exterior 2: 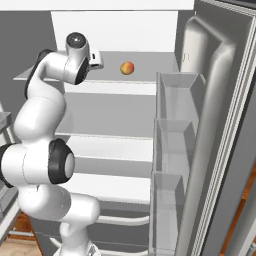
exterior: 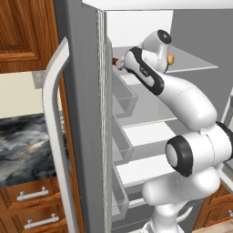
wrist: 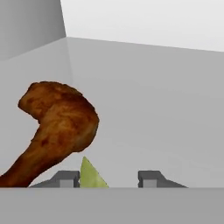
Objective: Open the fridge, remove the mango, lemon wedge, and chicken drumstick, and place them on any counter.
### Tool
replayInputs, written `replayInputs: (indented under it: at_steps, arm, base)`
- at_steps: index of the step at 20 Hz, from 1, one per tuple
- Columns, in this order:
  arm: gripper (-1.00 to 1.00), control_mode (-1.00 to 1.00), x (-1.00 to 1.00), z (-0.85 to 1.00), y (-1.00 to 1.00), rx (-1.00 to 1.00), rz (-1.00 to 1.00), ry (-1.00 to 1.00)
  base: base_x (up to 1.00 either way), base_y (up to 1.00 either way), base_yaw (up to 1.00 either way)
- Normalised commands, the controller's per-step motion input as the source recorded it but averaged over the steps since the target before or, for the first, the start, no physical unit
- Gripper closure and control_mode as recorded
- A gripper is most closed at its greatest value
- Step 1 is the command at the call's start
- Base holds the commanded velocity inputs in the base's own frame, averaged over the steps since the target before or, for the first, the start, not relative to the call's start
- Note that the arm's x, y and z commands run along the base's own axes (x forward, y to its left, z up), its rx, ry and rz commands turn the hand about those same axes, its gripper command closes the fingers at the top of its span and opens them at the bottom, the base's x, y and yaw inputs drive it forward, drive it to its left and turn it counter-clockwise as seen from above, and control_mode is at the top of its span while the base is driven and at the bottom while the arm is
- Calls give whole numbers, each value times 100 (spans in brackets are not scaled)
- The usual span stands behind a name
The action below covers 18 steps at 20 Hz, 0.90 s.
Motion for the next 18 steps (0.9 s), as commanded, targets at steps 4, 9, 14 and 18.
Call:
replayInputs:
  at_steps: [4,9,14,18]
  arm:
    - [100,-100,-18,-31,11,0,0,0]
    - [100,-100,-7,-21,4,0,0,2]
    - [100,-100,-1,-3,0,0,0,0]
    - [100,-100,-27,-2,0,0,0,-3]
  base:
    - [0,0,0]
    - [0,0,0]
    - [0,0,0]
    - [0,0,0]
